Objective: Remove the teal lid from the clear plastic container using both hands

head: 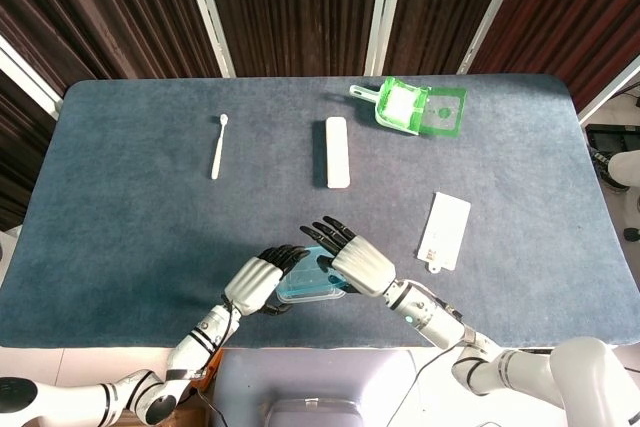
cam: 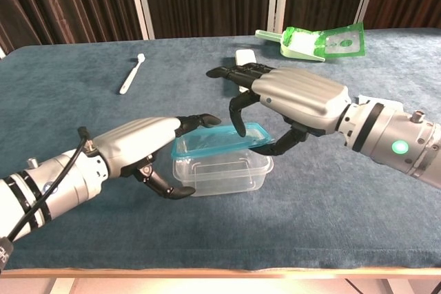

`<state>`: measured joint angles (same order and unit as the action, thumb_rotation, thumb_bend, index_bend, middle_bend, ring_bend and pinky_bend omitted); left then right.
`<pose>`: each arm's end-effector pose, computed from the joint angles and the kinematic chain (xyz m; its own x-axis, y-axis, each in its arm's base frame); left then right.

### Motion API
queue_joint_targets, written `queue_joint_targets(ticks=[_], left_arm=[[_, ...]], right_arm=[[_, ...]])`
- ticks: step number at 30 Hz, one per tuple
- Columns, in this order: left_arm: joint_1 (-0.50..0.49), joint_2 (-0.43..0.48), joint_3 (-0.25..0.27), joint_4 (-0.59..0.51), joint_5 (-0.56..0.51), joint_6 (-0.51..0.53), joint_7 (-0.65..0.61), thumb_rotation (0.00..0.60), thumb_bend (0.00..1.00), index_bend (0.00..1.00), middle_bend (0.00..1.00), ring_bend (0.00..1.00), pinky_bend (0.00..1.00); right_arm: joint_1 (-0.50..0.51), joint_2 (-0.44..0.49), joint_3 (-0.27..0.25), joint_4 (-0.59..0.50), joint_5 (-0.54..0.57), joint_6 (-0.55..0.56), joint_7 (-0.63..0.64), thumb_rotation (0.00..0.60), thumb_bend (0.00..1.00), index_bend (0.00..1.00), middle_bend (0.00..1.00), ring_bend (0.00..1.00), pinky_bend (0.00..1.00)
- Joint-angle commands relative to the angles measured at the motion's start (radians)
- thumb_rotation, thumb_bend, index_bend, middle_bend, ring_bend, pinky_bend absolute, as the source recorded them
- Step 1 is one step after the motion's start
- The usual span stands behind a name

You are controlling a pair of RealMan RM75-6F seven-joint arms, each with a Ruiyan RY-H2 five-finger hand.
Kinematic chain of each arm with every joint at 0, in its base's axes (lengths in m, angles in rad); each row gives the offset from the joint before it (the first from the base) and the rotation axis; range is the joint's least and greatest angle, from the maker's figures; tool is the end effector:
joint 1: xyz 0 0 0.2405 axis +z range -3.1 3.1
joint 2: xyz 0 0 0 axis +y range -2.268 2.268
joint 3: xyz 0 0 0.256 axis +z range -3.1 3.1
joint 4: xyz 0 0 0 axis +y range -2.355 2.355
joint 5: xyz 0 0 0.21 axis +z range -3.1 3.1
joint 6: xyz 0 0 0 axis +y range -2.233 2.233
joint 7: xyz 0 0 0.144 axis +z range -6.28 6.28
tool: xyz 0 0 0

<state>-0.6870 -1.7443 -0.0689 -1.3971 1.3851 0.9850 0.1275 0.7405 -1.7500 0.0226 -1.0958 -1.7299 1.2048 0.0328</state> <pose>-0.1264 0.2809 -0.0846 0.3340 0.3796 0.8627 0.8467 -0.5229 -0.0978 -0.1343 -0.3100 -0.0585 0.4461 -0.0525 0.8934 -0.6126 -0.7457 0.2621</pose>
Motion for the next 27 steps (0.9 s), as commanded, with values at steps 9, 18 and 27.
queue_joint_targets(ticks=[9, 18, 27], left_arm=[[-0.004, 0.001, 0.017, 0.016, 0.090, 0.025, -0.151, 0.600, 0.29, 0.00, 0.44, 0.27, 0.28], [-0.016, -0.004, 0.043, 0.076, 0.200, 0.082, -0.248, 0.600, 0.29, 0.00, 0.04, 0.00, 0.00], [-0.019, -0.031, 0.043, 0.156, 0.235, 0.129, -0.254, 0.600, 0.29, 0.00, 0.00, 0.00, 0.00]], right_arm=[[-0.005, -0.017, 0.000, 0.002, 0.001, 0.020, -0.018, 0.600, 0.64, 0.73, 0.14, 0.00, 0.00], [-0.016, -0.009, 0.014, -0.001, -0.017, 0.095, -0.010, 0.600, 0.64, 0.74, 0.16, 0.00, 0.00], [-0.027, -0.021, 0.051, 0.015, -0.014, 0.171, -0.017, 0.600, 0.64, 0.75, 0.16, 0.00, 0.00]])
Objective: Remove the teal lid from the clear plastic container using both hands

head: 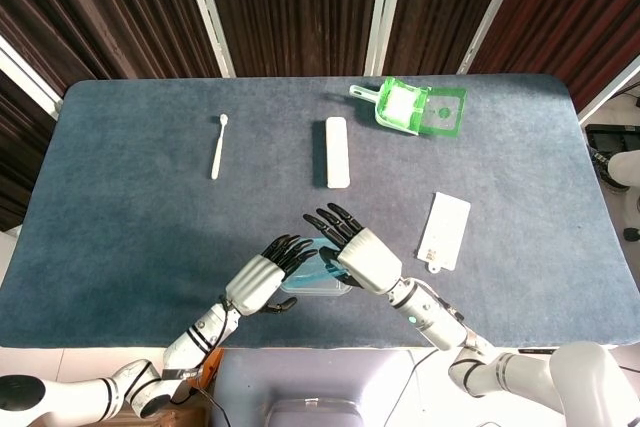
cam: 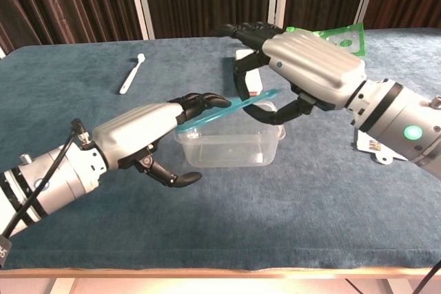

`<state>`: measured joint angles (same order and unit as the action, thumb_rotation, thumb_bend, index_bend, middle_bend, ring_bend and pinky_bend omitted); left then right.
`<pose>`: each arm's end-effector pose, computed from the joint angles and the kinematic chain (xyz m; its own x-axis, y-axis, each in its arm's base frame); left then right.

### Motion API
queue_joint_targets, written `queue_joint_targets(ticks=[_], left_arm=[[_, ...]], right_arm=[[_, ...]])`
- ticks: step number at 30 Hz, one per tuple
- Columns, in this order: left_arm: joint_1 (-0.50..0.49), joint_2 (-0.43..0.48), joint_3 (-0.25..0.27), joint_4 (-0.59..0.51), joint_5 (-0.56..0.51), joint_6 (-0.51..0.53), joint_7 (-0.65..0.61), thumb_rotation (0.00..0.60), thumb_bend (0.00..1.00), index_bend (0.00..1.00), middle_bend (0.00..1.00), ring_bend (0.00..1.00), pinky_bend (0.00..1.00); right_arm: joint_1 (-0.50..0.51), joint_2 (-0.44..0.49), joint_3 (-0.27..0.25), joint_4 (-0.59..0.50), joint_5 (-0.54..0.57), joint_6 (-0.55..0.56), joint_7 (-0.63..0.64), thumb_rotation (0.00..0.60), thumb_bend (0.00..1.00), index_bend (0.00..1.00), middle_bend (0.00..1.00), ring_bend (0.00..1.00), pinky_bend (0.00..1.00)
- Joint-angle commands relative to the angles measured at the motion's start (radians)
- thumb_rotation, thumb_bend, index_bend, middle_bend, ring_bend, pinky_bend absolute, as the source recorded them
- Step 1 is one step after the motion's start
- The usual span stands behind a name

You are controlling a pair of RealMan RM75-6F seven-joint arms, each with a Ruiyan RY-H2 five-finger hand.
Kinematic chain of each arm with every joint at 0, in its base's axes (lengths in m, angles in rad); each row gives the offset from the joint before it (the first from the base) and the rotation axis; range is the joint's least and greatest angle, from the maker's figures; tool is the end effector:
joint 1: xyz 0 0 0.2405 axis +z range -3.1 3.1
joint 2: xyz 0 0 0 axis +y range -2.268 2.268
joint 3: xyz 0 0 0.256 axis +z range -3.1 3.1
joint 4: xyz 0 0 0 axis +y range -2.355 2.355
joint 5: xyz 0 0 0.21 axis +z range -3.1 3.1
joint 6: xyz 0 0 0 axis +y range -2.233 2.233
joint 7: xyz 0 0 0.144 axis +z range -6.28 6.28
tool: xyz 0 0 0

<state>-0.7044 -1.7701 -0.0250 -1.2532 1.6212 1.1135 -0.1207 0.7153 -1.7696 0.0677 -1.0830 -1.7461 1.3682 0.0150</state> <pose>-0.1236 0.2829 -0.0794 0.2773 0.3178 0.9067 0.7673 -0.6412 -0.0099 -0.1238 -0.3111 -0.0364 0.3171 0.0869 0.9444 -0.6253 -0.7296 0.2770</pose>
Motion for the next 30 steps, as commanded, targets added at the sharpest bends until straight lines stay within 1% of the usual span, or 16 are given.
queue_joint_targets(ticks=[1, 11, 18, 22, 25, 30], left_arm=[[-0.002, -0.005, -0.001, 0.016, -0.005, -0.004, -0.011, 0.600, 0.29, 0.00, 0.00, 0.00, 0.00], [0.003, -0.009, 0.001, 0.040, -0.011, 0.004, -0.020, 0.600, 0.29, 0.00, 0.00, 0.00, 0.00], [0.010, 0.015, -0.005, 0.030, -0.008, 0.030, -0.014, 0.600, 0.29, 0.00, 0.00, 0.00, 0.00], [0.026, 0.061, -0.001, 0.002, -0.001, 0.060, -0.002, 0.600, 0.29, 0.00, 0.00, 0.00, 0.00], [0.052, 0.116, 0.007, -0.027, 0.002, 0.097, 0.007, 0.600, 0.29, 0.00, 0.00, 0.00, 0.00], [0.109, 0.210, 0.018, -0.061, -0.020, 0.149, 0.005, 0.600, 0.29, 0.00, 0.00, 0.00, 0.00]], right_arm=[[-0.003, -0.001, 0.008, 0.003, 0.003, 0.012, 0.002, 0.600, 0.65, 0.75, 0.16, 0.00, 0.00], [-0.002, -0.006, 0.004, 0.022, -0.005, 0.025, 0.006, 0.600, 0.65, 0.75, 0.17, 0.00, 0.00], [-0.005, 0.016, 0.020, 0.028, -0.010, 0.064, -0.005, 0.600, 0.64, 0.75, 0.17, 0.00, 0.00], [-0.013, 0.049, 0.028, 0.042, -0.006, 0.081, -0.015, 0.600, 0.64, 0.76, 0.17, 0.00, 0.00], [-0.021, 0.071, 0.032, 0.073, 0.005, 0.084, -0.020, 0.600, 0.64, 0.76, 0.17, 0.00, 0.00], [-0.033, 0.078, 0.021, 0.163, 0.027, 0.057, -0.012, 0.600, 0.64, 0.76, 0.17, 0.00, 0.00]])
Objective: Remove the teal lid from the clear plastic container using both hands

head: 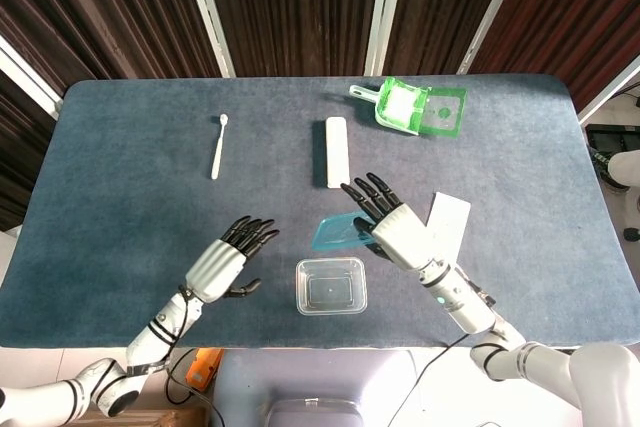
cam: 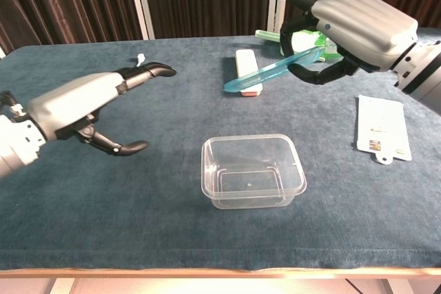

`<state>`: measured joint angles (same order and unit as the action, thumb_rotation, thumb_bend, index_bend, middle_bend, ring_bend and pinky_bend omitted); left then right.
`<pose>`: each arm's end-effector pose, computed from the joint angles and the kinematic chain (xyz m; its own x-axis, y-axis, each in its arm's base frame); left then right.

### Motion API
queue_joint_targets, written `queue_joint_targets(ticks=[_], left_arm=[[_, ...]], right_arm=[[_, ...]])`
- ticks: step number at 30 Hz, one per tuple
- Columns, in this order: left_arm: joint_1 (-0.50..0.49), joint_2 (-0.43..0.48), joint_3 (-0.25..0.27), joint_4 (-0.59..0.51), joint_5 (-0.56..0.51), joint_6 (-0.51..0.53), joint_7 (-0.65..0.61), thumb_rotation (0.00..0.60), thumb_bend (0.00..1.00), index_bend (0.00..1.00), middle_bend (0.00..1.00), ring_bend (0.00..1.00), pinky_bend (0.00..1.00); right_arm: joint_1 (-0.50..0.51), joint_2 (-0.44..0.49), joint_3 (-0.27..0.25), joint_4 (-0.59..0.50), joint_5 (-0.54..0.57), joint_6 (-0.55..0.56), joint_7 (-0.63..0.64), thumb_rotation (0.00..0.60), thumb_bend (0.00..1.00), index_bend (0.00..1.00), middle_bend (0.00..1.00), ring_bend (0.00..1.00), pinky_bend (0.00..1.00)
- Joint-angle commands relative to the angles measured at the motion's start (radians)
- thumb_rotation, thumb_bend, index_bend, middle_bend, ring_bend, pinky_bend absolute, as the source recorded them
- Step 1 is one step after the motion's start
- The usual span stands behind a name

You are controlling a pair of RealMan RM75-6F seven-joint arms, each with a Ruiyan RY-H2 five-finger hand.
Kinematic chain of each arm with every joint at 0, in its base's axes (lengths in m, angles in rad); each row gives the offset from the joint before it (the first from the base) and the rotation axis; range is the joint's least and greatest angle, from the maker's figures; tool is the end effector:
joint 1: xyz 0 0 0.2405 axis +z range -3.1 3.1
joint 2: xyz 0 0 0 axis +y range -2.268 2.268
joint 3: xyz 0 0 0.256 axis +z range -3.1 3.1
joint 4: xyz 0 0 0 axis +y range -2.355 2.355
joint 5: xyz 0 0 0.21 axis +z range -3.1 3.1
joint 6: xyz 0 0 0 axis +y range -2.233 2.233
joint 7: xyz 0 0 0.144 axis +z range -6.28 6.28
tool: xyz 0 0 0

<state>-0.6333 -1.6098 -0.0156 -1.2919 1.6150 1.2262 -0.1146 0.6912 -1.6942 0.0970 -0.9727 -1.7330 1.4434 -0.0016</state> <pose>-0.1687 0.2966 -0.0200 0.2939 0.1884 0.9371 0.7975 -0.5888 -0.1317 -0.1598 -0.3397 0.0099 0.3932 0.2652 0.8804 -0.6087 -0.6425 0.4654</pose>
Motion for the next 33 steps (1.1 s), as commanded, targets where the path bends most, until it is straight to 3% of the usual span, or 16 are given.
queue_joint_targets(ticks=[1, 6, 10, 15, 19, 22, 24, 26, 33], left_arm=[[0.048, 0.062, 0.010, -0.022, -0.017, 0.045, -0.002, 0.600, 0.29, 0.00, 0.00, 0.00, 0.00], [0.099, 0.118, 0.022, -0.012, -0.043, 0.074, -0.032, 0.600, 0.29, 0.00, 0.00, 0.00, 0.00], [0.137, 0.136, 0.033, 0.009, -0.053, 0.095, -0.062, 0.600, 0.29, 0.00, 0.00, 0.00, 0.00], [0.162, 0.144, 0.035, 0.037, -0.055, 0.109, -0.099, 0.600, 0.29, 0.00, 0.00, 0.00, 0.00], [0.176, 0.147, 0.041, 0.055, -0.048, 0.114, -0.121, 0.600, 0.29, 0.00, 0.00, 0.00, 0.00], [0.189, 0.150, 0.047, 0.062, -0.039, 0.125, -0.134, 0.600, 0.29, 0.00, 0.00, 0.00, 0.00], [0.200, 0.155, 0.051, 0.063, -0.033, 0.137, -0.142, 0.600, 0.29, 0.00, 0.00, 0.00, 0.00], [0.213, 0.163, 0.055, 0.059, -0.026, 0.153, -0.151, 0.600, 0.29, 0.00, 0.00, 0.00, 0.00], [0.277, 0.227, 0.091, -0.001, -0.001, 0.215, -0.135, 0.600, 0.29, 0.00, 0.00, 0.00, 0.00]], right_arm=[[-0.009, -0.001, -0.013, 0.076, 0.015, -0.025, 0.004, 0.600, 0.65, 0.75, 0.17, 0.00, 0.00], [-0.012, -0.059, -0.054, 0.223, 0.018, -0.086, 0.014, 0.600, 0.65, 0.73, 0.17, 0.00, 0.00], [-0.015, -0.111, -0.094, 0.323, 0.002, -0.116, 0.025, 0.600, 0.65, 0.65, 0.17, 0.00, 0.00], [-0.029, -0.140, -0.130, 0.392, -0.021, -0.099, 0.035, 0.600, 0.65, 0.51, 0.16, 0.00, 0.00], [-0.047, -0.131, -0.155, 0.398, -0.029, -0.093, 0.043, 0.600, 0.58, 0.40, 0.14, 0.00, 0.00], [-0.060, -0.090, -0.174, 0.344, -0.018, -0.145, 0.043, 0.600, 0.48, 0.27, 0.07, 0.00, 0.00], [-0.064, -0.042, -0.185, 0.267, -0.006, -0.196, 0.022, 0.600, 0.37, 0.11, 0.01, 0.00, 0.00], [-0.063, 0.021, -0.196, 0.167, 0.008, -0.251, -0.009, 0.600, 0.29, 0.03, 0.00, 0.00, 0.00], [-0.070, 0.259, -0.217, -0.208, 0.086, -0.404, -0.175, 0.600, 0.14, 0.00, 0.00, 0.00, 0.00]])
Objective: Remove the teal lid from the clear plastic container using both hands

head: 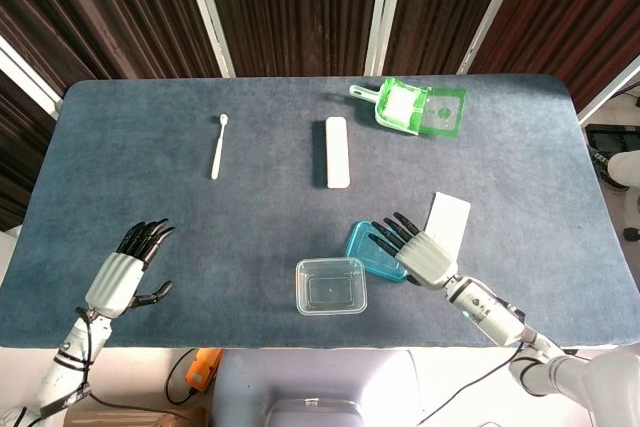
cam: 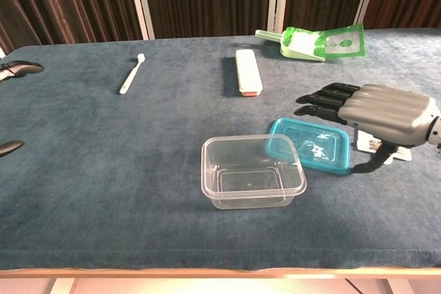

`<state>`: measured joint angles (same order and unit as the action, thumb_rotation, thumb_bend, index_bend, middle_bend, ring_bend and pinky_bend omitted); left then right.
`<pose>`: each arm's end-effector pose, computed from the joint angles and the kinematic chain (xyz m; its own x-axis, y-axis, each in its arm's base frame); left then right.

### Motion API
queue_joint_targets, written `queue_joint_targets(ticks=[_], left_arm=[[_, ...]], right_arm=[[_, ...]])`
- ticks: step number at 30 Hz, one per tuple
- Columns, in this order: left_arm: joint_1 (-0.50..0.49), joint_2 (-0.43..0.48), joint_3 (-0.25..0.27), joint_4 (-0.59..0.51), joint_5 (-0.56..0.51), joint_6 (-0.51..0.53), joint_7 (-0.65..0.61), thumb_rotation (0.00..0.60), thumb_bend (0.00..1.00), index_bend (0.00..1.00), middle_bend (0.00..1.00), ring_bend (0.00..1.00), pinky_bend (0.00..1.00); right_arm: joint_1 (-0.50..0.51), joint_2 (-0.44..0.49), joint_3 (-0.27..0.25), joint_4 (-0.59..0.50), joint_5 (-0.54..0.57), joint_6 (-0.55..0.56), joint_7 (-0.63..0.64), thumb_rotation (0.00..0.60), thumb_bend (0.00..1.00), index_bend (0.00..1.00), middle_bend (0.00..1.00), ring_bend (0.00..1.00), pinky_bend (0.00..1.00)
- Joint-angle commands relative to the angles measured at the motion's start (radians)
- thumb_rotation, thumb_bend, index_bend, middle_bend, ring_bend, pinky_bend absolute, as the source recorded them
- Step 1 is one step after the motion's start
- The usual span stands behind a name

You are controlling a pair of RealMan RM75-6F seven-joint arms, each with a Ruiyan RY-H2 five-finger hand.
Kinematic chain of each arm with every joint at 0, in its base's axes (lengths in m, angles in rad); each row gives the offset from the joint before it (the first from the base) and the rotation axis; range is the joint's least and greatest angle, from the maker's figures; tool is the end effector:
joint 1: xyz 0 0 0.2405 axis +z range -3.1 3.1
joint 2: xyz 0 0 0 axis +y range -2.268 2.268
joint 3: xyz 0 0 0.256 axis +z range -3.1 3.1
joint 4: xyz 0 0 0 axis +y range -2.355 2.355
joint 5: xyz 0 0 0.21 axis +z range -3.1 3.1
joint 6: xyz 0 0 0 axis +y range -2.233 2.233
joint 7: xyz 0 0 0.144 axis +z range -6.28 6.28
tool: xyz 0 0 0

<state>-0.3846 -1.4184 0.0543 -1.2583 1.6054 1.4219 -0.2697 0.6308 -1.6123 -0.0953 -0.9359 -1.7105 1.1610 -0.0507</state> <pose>-0.2789 0.2532 0.0630 0.2553 0.1183 0.9596 0.9101 -0.3644 -0.1972 -0.2505 -0.3175 -0.0135 0.7508 -0.0082 0.6605 -0.5103 -0.6421 0.5720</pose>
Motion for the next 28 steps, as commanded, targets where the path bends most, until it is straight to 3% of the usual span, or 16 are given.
queue_joint_targets(ticks=[1, 4, 6, 8, 11, 14, 16, 20, 28], left_arm=[[0.040, 0.059, 0.032, -0.060, 0.008, 0.018, 0.039, 0.600, 0.29, 0.00, 0.00, 0.00, 0.00], [0.080, 0.166, 0.070, -0.190, -0.025, -0.003, 0.135, 0.600, 0.29, 0.00, 0.00, 0.00, 0.00], [0.116, 0.235, 0.088, -0.286, -0.058, 0.003, 0.213, 0.600, 0.30, 0.00, 0.00, 0.00, 0.00], [0.159, 0.275, 0.093, -0.353, -0.091, 0.037, 0.295, 0.600, 0.32, 0.00, 0.00, 0.00, 0.00], [0.221, 0.261, 0.076, -0.366, -0.114, 0.121, 0.357, 0.600, 0.33, 0.00, 0.00, 0.00, 0.00], [0.265, 0.216, 0.058, -0.310, -0.099, 0.192, 0.344, 0.600, 0.33, 0.00, 0.00, 0.00, 0.00], [0.281, 0.198, 0.050, -0.273, -0.096, 0.211, 0.341, 0.600, 0.33, 0.00, 0.00, 0.00, 0.00], [0.292, 0.198, 0.045, -0.244, -0.064, 0.221, 0.302, 0.600, 0.34, 0.00, 0.00, 0.00, 0.00], [0.303, 0.191, 0.034, -0.235, -0.041, 0.233, 0.304, 0.600, 0.33, 0.00, 0.00, 0.00, 0.00]], right_arm=[[-0.014, 0.213, -0.027, -0.301, 0.079, -0.135, -0.150, 0.600, 0.13, 0.00, 0.00, 0.00, 0.00], [-0.044, 0.334, -0.030, -0.479, 0.132, -0.135, -0.203, 0.600, 0.12, 0.00, 0.00, 0.00, 0.00], [-0.090, 0.414, -0.025, -0.597, 0.168, -0.078, -0.219, 0.600, 0.11, 0.00, 0.00, 0.00, 0.00], [-0.161, 0.481, -0.019, -0.695, 0.206, 0.025, -0.267, 0.600, 0.11, 0.00, 0.00, 0.00, 0.00], [-0.290, 0.514, -0.007, -0.775, 0.260, 0.219, -0.356, 0.600, 0.11, 0.00, 0.00, 0.00, 0.00], [-0.401, 0.490, 0.002, -0.774, 0.283, 0.374, -0.359, 0.600, 0.11, 0.00, 0.00, 0.00, 0.00], [-0.445, 0.475, -0.002, -0.750, 0.279, 0.417, -0.306, 0.600, 0.11, 0.00, 0.00, 0.00, 0.00], [-0.481, 0.458, -0.014, -0.681, 0.259, 0.416, -0.256, 0.600, 0.11, 0.00, 0.00, 0.00, 0.00], [-0.494, 0.463, 0.006, -0.679, 0.234, 0.427, -0.214, 0.600, 0.11, 0.00, 0.00, 0.00, 0.00]])
